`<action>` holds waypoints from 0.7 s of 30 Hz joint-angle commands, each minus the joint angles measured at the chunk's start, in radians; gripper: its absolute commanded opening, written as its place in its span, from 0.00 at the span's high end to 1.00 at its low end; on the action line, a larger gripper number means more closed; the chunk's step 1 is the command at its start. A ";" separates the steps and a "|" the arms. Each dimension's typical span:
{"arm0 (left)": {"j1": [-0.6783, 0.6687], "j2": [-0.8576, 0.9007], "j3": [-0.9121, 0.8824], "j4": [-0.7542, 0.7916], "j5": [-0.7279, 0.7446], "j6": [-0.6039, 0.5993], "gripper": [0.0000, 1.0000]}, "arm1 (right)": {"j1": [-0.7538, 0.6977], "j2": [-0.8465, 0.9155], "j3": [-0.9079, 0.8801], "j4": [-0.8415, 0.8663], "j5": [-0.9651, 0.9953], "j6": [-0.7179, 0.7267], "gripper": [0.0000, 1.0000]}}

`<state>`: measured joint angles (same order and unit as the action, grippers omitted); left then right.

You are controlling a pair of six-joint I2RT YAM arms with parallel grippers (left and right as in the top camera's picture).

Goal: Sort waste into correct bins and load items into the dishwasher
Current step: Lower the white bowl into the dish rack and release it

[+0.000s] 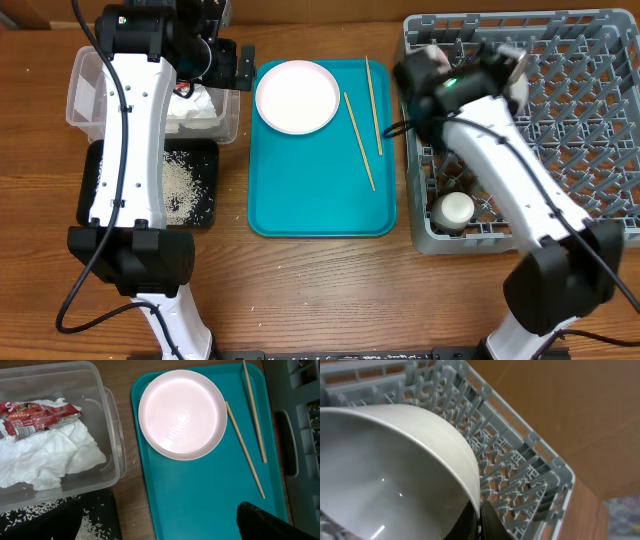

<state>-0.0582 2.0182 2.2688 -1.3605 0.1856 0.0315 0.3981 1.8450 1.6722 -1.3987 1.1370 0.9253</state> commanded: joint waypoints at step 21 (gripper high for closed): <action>0.005 -0.011 0.006 0.004 -0.006 -0.010 0.00 | 0.032 -0.035 -0.337 0.378 0.026 0.010 0.96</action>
<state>-0.0582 2.0182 2.2688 -1.3605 0.1856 0.0315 0.4324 1.8431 1.3392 -1.0294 1.2175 0.9283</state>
